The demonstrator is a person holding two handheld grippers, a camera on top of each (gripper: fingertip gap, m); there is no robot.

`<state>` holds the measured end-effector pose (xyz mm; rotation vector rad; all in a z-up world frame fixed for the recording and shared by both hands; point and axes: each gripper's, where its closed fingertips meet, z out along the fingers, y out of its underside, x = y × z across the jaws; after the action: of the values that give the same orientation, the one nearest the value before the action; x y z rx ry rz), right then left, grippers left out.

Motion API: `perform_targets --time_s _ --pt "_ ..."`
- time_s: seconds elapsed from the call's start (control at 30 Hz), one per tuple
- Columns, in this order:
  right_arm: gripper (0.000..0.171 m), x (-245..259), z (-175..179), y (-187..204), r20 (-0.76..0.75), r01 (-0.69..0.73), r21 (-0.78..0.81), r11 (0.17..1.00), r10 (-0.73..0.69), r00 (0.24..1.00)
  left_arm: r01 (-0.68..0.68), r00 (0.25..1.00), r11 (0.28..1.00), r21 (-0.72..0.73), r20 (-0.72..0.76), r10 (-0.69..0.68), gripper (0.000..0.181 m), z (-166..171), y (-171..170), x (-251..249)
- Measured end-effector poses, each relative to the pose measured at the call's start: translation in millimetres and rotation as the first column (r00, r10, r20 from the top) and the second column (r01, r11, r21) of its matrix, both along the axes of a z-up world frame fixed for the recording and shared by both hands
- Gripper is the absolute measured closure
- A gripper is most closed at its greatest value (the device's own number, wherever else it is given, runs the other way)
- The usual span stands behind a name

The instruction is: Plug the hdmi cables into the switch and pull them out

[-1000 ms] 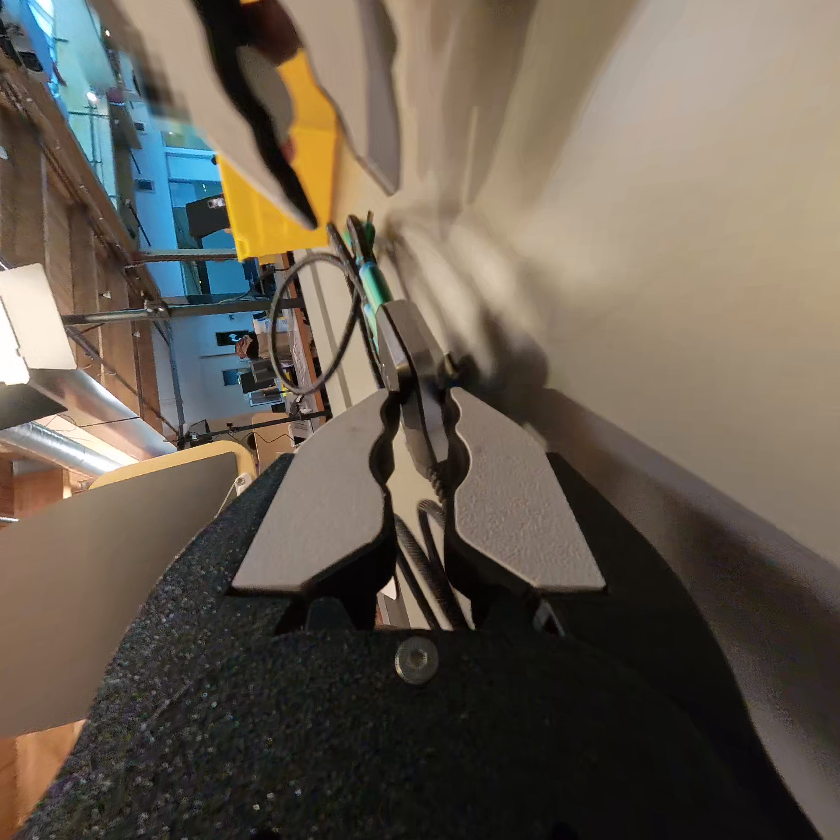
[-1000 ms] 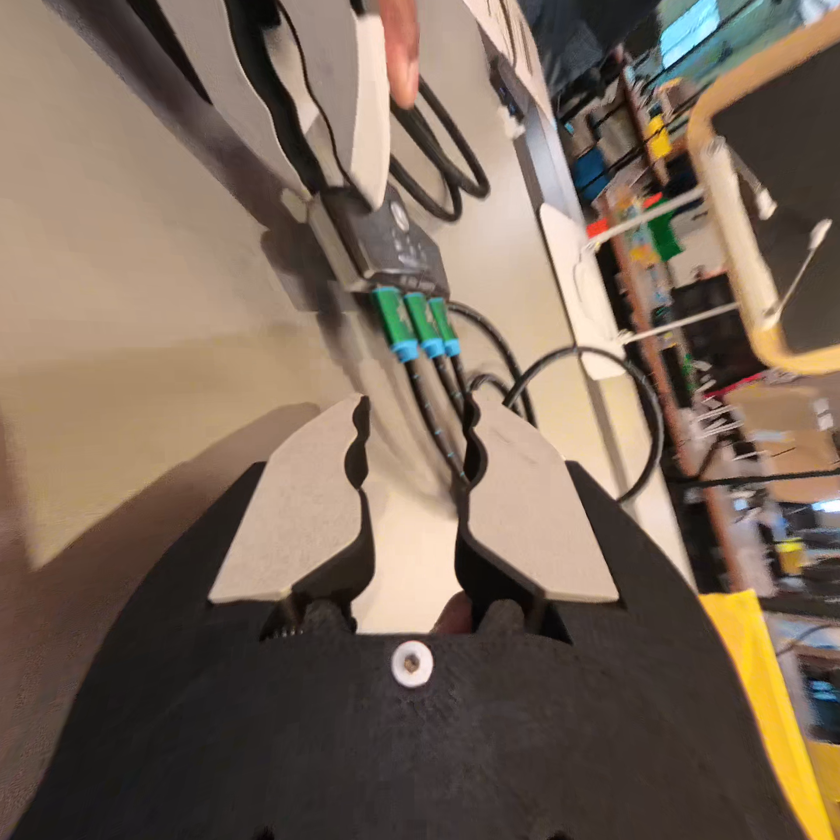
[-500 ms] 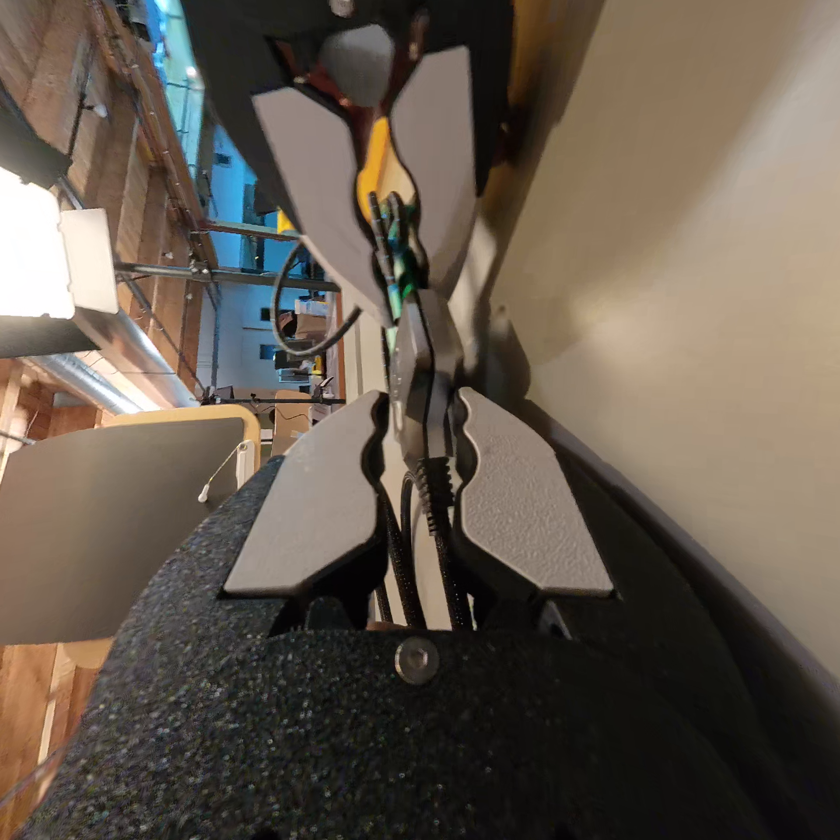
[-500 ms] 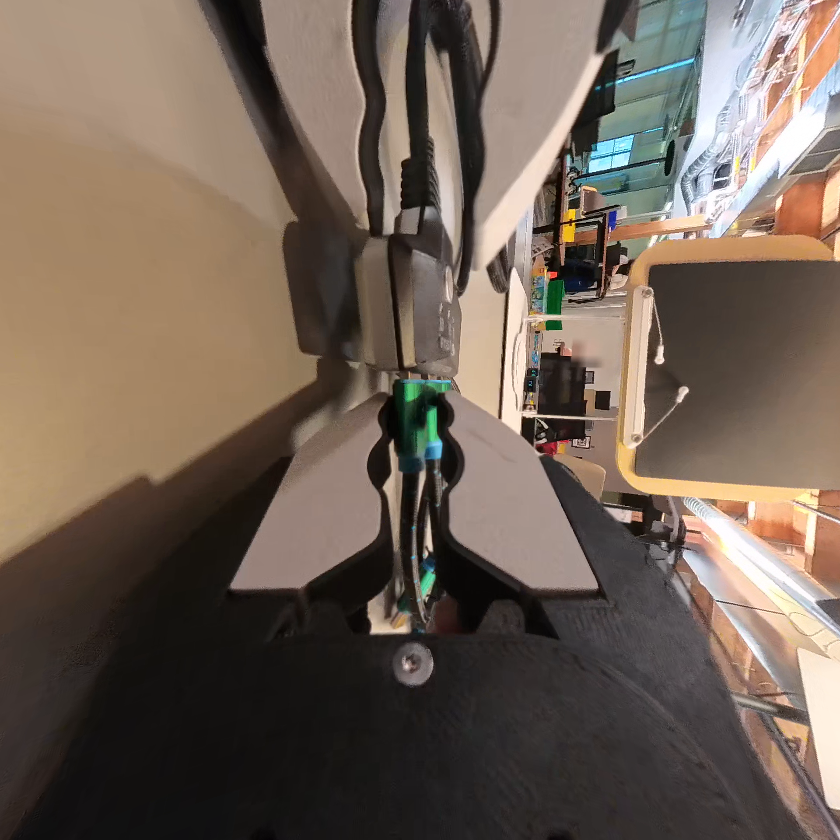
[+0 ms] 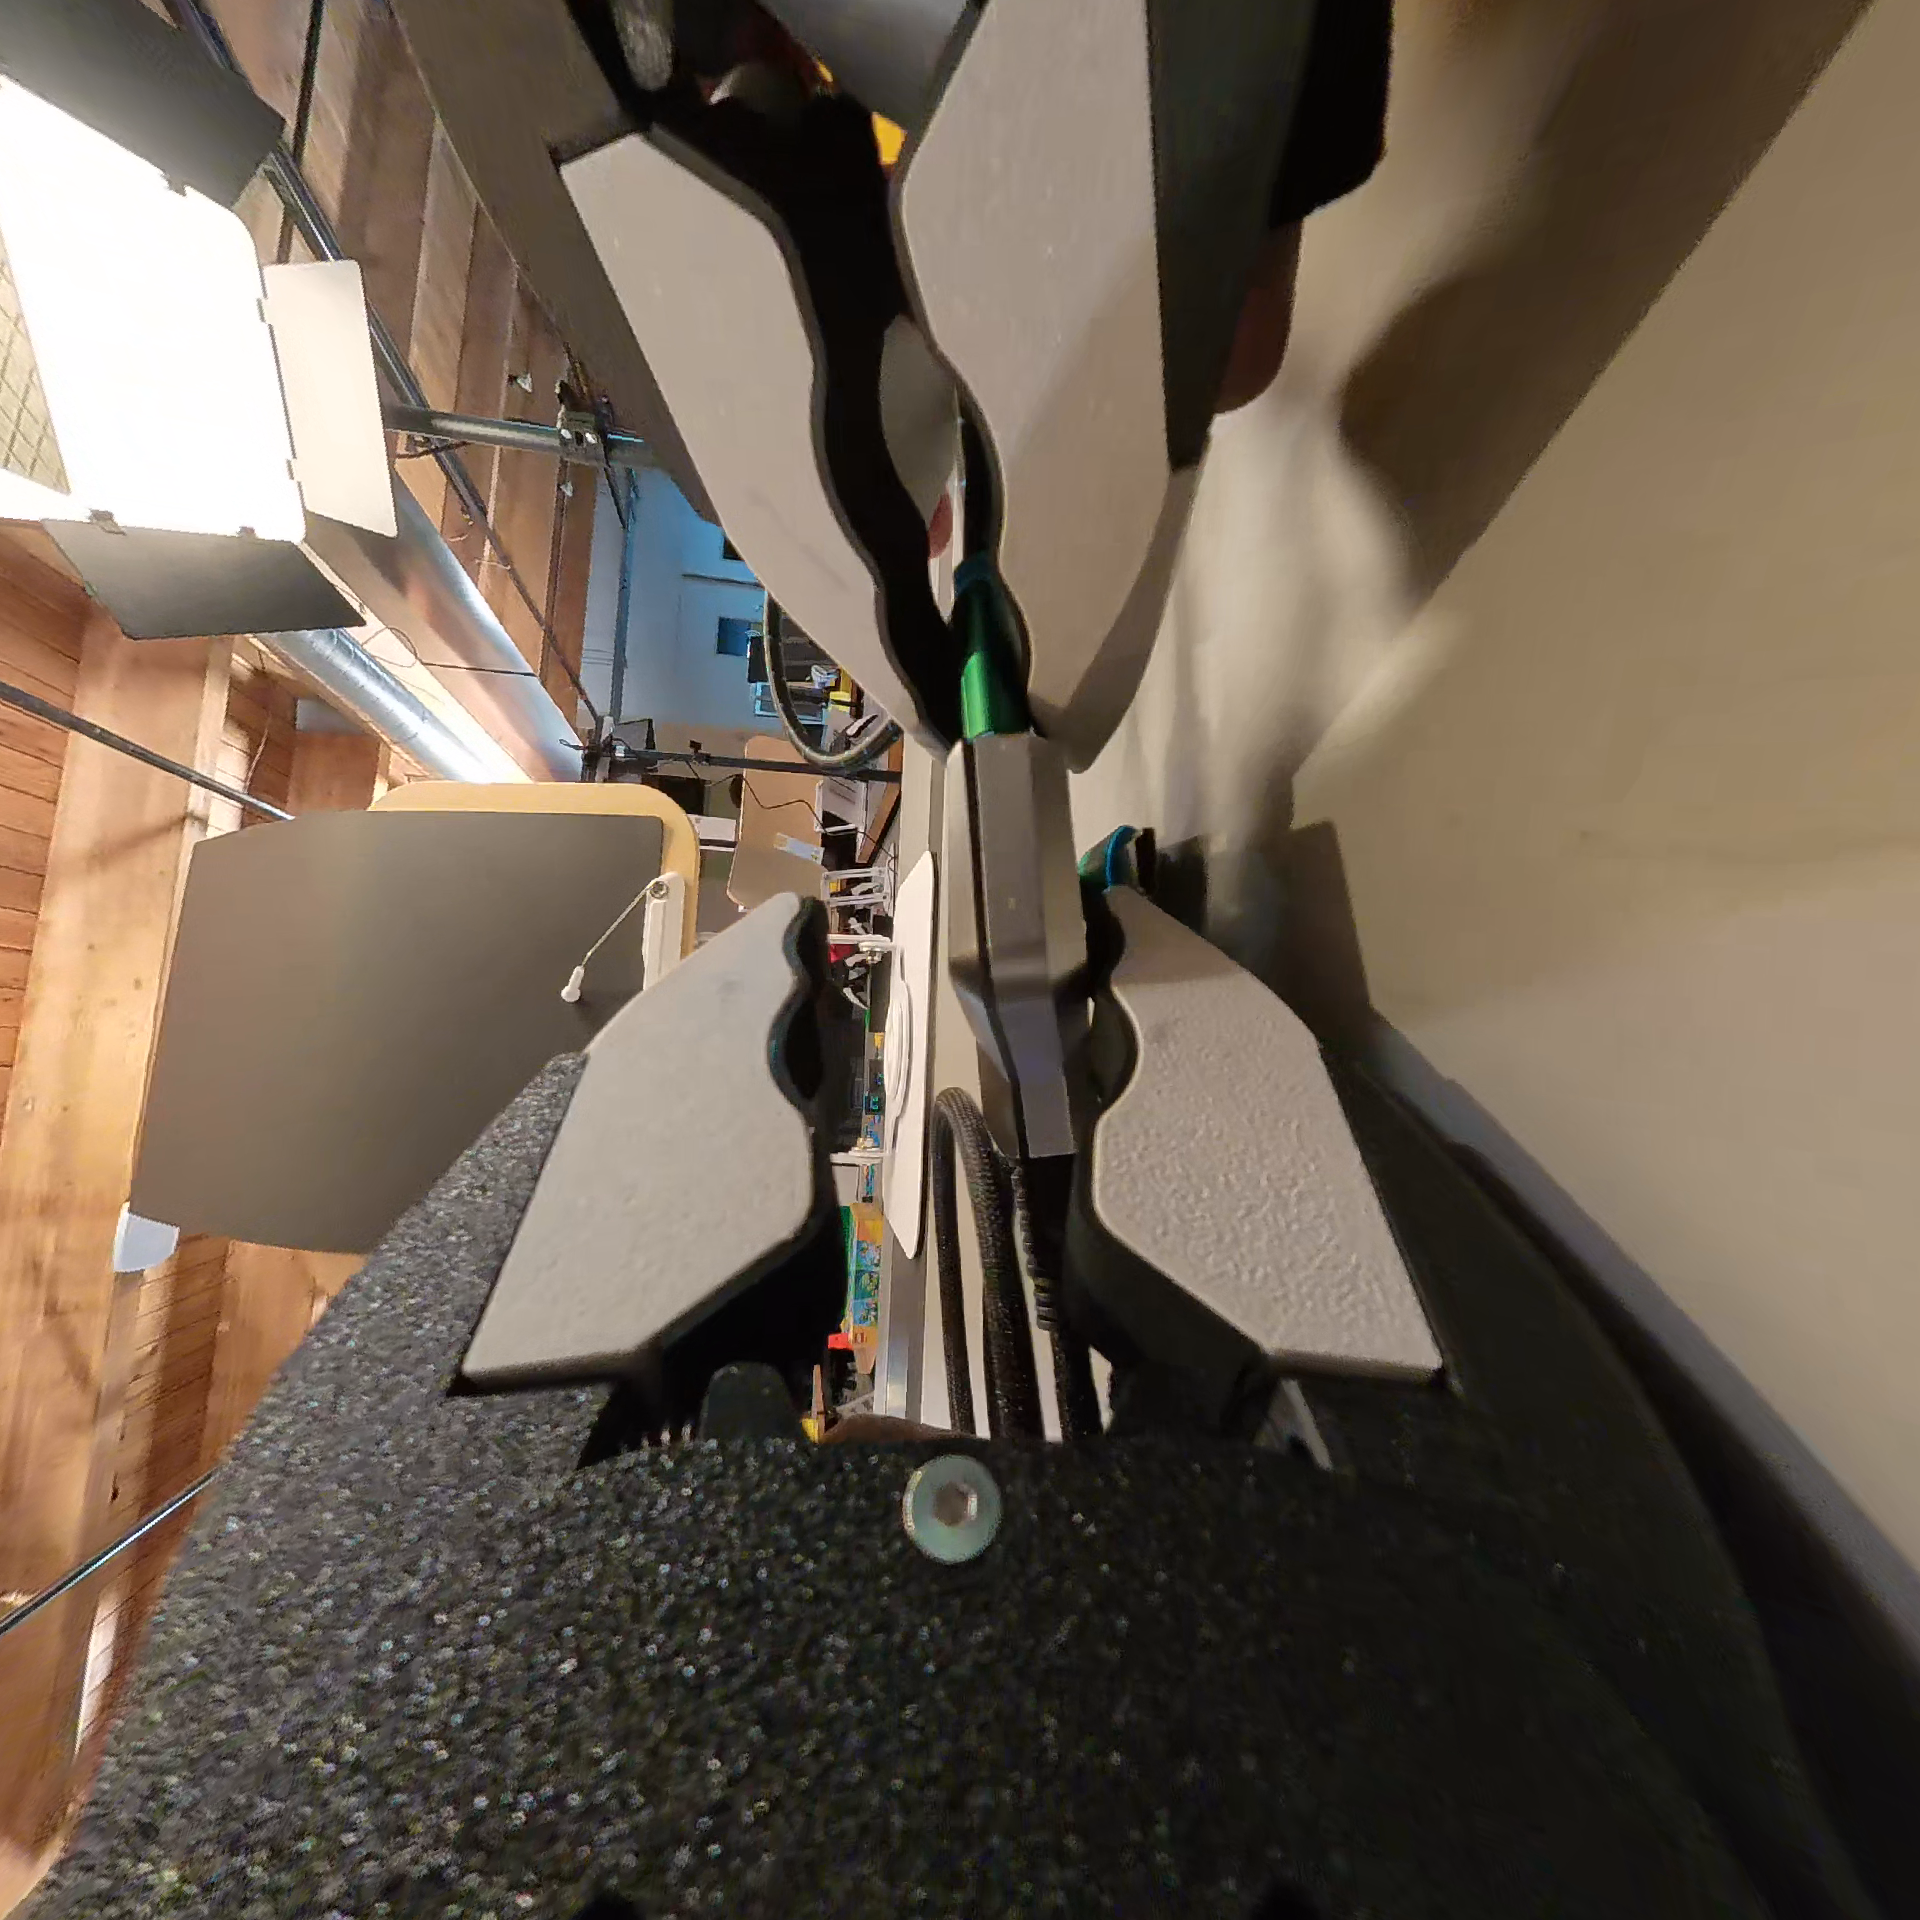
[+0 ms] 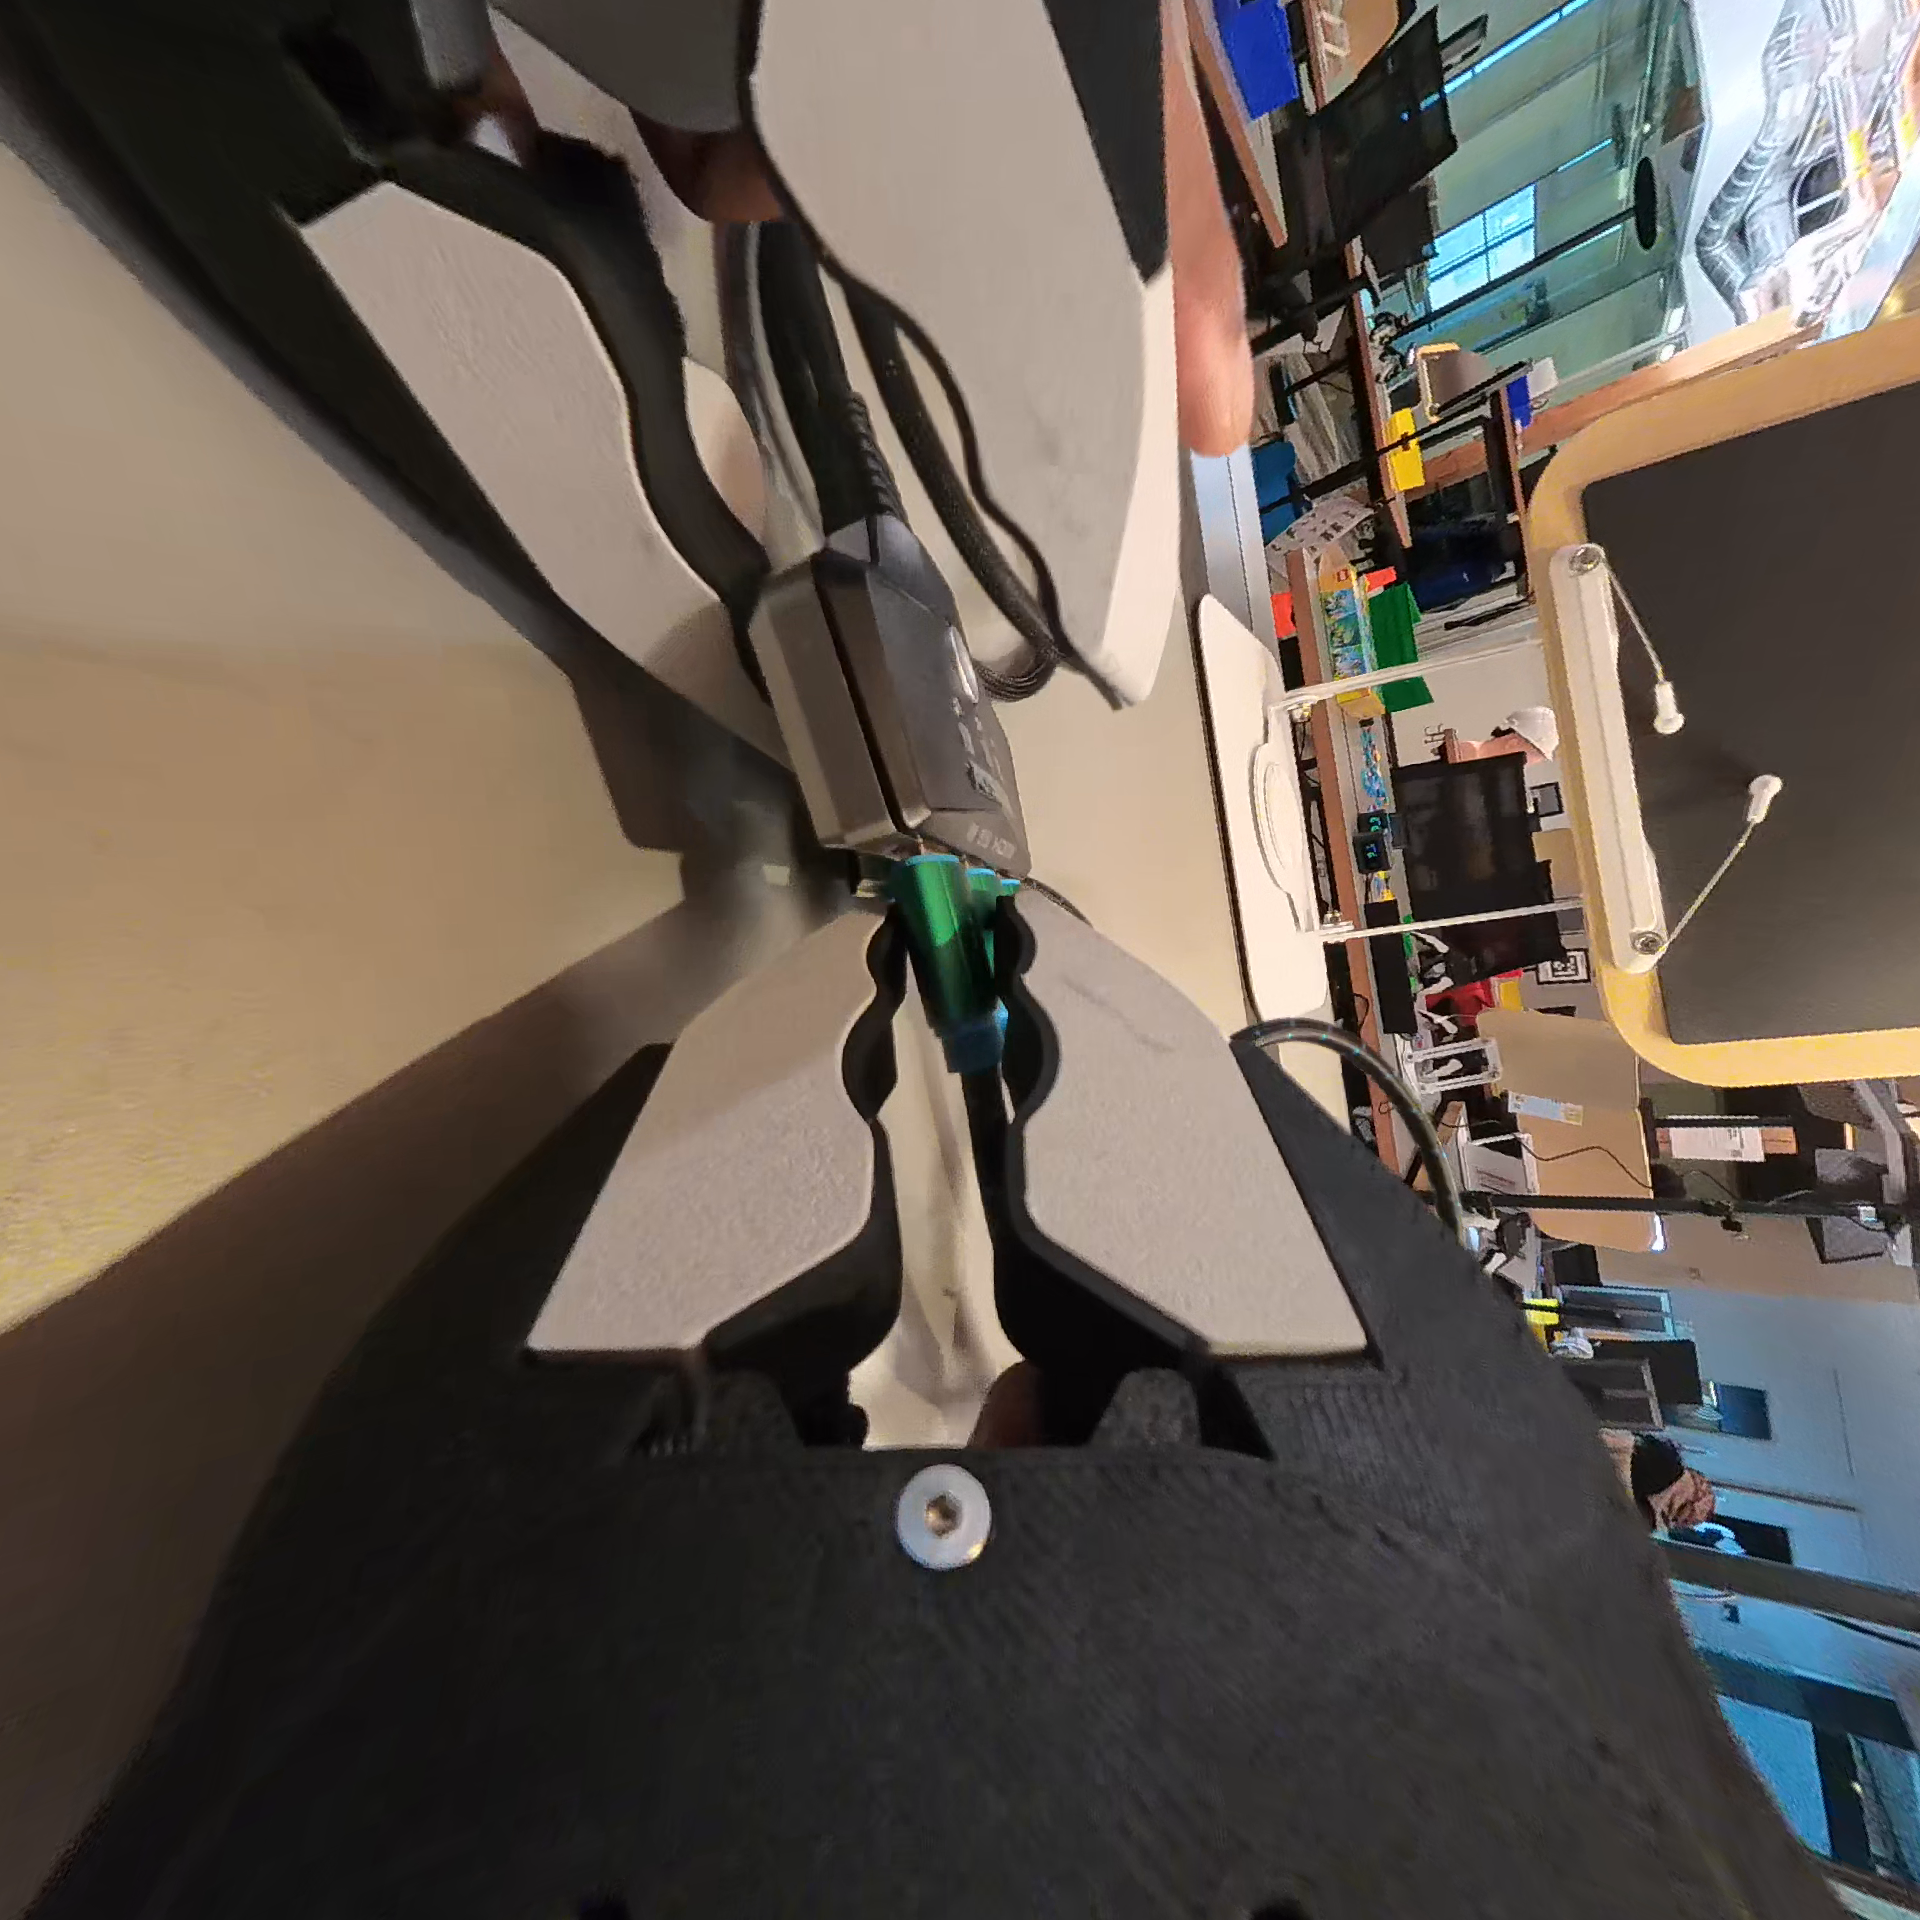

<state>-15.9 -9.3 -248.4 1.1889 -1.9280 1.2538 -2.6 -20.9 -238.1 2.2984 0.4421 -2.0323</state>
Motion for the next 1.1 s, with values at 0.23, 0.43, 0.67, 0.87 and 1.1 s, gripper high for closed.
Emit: perform_targets --time_s 0.23,0.43,0.67,0.87,1.1 --pt "0.155 -2 1 0 0.008 0.007 -0.005 1.000 -0.007 1.000 0.000 1.000 1.000 -0.007 -0.006 0.000 0.138 -1 0 -4" --pt "0.155 -1 3 -1 0.015 0.003 -0.019 1.000 -0.003 1.000 -0.003 1.000 1.000 -0.020 -0.014 0.003 0.145 -2 -1 -8" --pt "0.156 5 2 1 -0.043 -0.026 -0.076 0.997 0.023 0.999 -0.006 1.000 1.000 0.004 0.026 0.006 0.159 -9 0 -8" --pt "0.159 8 1 2 -0.185 -0.080 -0.148 0.986 0.052 0.981 0.005 1.000 1.000 0.009 0.023 -0.005 0.158 -10 -1 -5" --pt "0.158 10 0 6 -0.183 -0.137 -0.171 0.976 0.105 0.977 0.023 0.999 1.000 0.015 0.024 -0.024 0.158 -11 2 -5"
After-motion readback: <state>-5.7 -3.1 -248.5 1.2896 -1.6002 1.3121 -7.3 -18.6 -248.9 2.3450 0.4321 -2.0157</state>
